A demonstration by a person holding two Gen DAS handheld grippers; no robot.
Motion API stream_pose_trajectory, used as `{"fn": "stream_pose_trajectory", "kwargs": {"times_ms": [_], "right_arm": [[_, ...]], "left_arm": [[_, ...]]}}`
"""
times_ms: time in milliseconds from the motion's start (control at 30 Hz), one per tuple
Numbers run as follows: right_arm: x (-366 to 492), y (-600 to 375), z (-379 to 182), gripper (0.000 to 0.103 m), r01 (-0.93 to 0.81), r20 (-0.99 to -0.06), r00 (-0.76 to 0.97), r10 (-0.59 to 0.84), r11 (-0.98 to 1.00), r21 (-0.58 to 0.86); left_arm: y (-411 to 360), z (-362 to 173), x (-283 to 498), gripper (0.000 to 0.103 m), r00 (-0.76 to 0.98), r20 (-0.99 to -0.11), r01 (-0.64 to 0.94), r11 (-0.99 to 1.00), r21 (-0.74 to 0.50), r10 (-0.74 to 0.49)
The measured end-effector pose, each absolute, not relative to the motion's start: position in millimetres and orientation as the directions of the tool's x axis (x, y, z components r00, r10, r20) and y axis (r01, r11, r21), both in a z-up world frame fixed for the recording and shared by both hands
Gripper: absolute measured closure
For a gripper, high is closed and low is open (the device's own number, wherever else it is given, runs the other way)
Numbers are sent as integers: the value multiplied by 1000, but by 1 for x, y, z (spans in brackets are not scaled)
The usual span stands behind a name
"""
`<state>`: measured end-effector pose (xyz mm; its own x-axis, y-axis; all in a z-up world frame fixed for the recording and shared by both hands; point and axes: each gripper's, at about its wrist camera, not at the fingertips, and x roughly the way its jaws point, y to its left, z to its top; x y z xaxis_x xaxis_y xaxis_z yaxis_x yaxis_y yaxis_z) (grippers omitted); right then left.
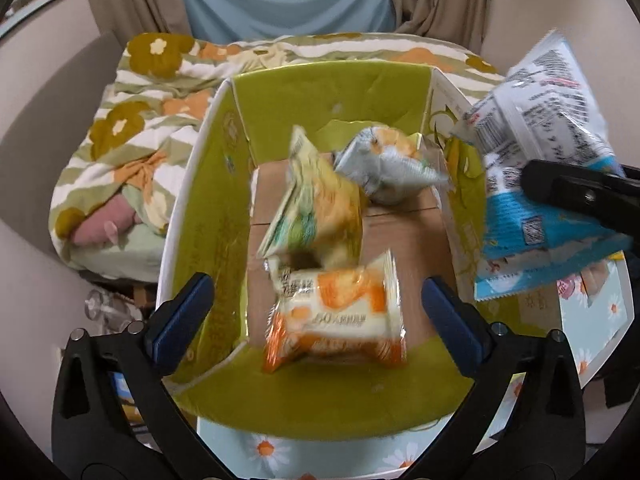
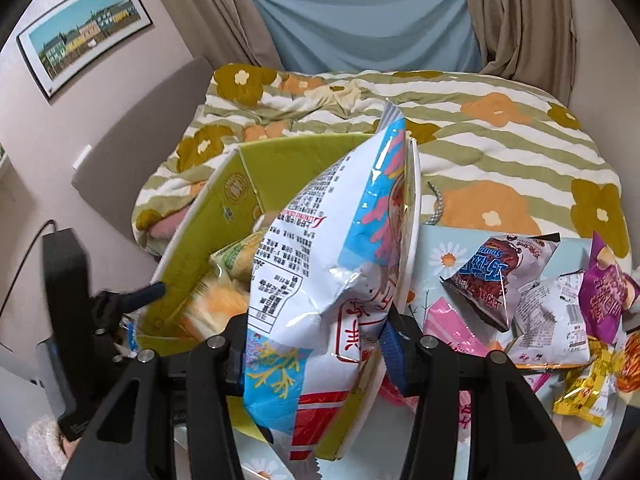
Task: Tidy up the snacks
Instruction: 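Carry both packs over the yellow box and release them inside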
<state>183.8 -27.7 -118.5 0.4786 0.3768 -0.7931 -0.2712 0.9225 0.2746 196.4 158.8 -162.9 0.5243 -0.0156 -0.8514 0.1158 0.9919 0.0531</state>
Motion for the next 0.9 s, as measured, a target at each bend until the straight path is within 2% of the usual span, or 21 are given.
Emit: {"fn": "stream_pose_trajectory", "kwargs": {"times_ms": [600, 667, 733, 800, 833, 900], "right_arm": [[211, 11, -141, 55, -433, -840, 375, 392, 875, 215], [214, 16, -146, 52, -450, -841, 372, 394, 869, 208], [213, 17, -148, 42, -455, -838, 386, 385, 870, 190], [211, 16, -149, 6, -458, -836, 406, 369, 874, 163], [208, 14, -149, 0, -457, -831, 420, 364, 876, 153], [204, 11, -148, 0, -457, -825, 435, 361, 878, 142]], "left_arm": [[183, -153, 182, 0, 524, -851, -33, 999, 23, 36], [184, -154, 182, 0, 520, -853, -42, 999, 20, 38], [185, -156, 181, 0, 516, -855, -47, 999, 17, 39], [185, -156, 180, 0, 515, -856, -49, 999, 13, 36], [186, -157, 180, 0, 514, -857, -50, 999, 10, 35], [186, -158, 178, 0, 511, -859, -54, 999, 2, 29]]}}
